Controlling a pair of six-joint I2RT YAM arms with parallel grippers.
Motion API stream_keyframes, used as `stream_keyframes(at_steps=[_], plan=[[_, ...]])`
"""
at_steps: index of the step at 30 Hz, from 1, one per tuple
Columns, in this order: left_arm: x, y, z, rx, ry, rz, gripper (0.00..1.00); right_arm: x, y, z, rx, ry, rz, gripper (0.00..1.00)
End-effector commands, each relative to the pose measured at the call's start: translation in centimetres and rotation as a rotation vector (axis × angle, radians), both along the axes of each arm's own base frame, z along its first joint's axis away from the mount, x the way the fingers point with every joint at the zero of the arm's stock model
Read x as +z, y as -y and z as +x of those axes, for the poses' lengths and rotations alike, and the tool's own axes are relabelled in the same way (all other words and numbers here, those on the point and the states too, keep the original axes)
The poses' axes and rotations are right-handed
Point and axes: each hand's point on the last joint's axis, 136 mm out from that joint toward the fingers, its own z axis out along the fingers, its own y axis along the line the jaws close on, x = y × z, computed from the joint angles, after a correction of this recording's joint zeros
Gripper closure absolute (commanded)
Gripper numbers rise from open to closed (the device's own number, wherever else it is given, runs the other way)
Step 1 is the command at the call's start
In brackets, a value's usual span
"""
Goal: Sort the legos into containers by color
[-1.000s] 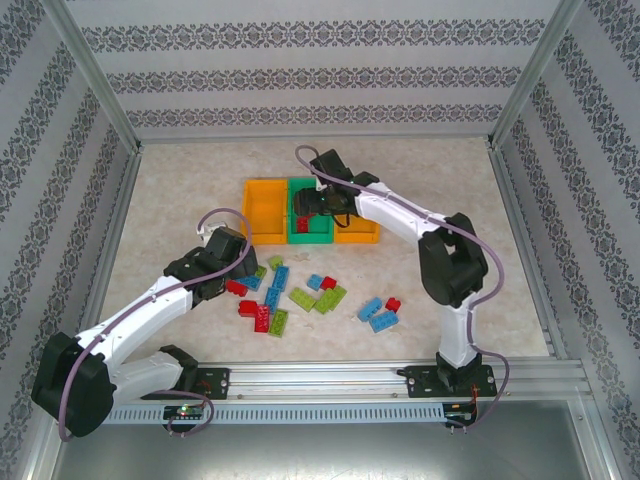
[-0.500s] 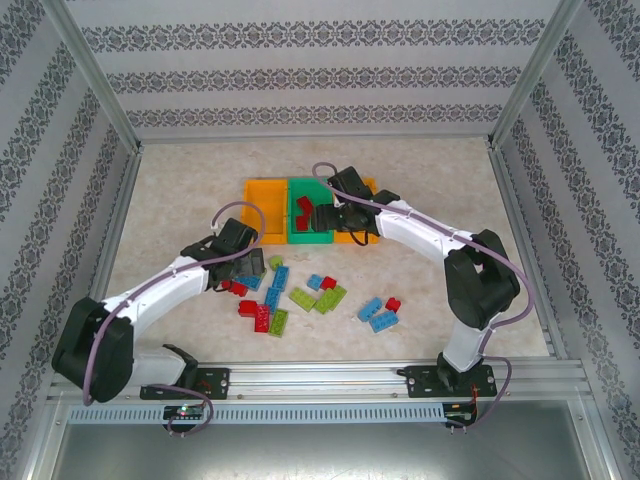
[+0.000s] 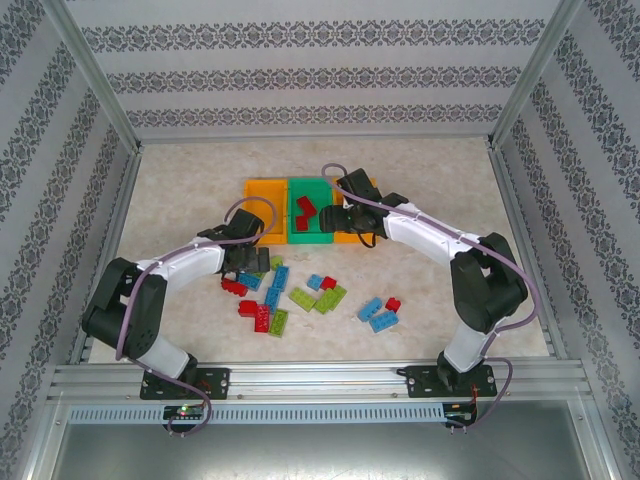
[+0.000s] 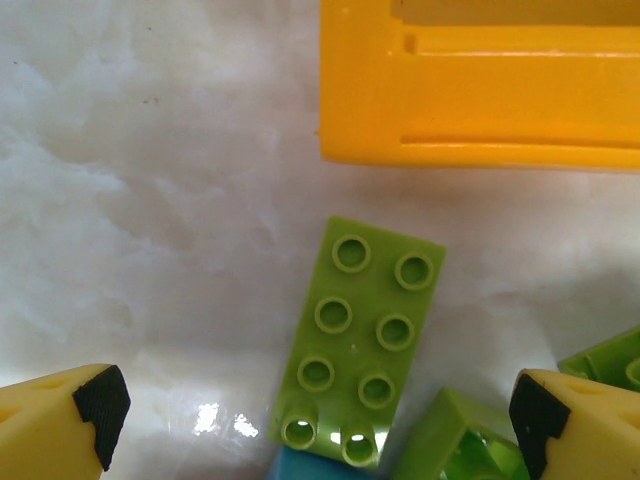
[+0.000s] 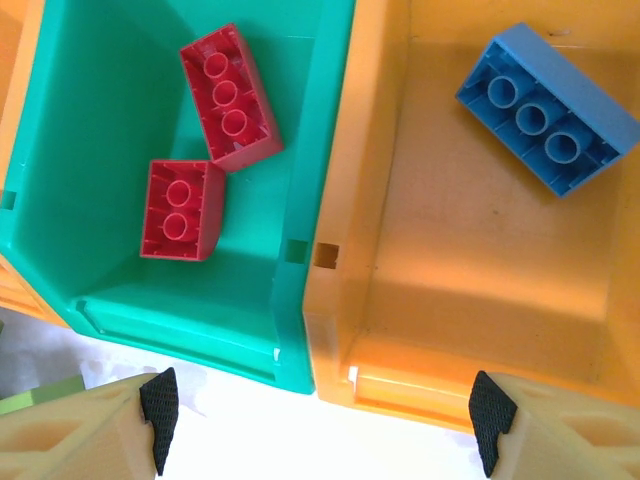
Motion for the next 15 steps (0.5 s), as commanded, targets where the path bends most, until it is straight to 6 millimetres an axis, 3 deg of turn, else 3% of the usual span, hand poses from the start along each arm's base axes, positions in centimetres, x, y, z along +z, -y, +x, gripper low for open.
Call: stream_keyframes(at_steps=[1, 15], plan=[[0.2, -0.2, 1.5, 0.014, 0.024, -0.043, 0.01, 1.0, 0.6, 0.3, -0.012, 0.037, 0.003, 0.2], [-1.3, 0.3, 2.6, -0.008, -0.016, -0.098, 0.11, 0.5, 1.1, 0.4, -0.028, 0.024, -0.005, 0.2]])
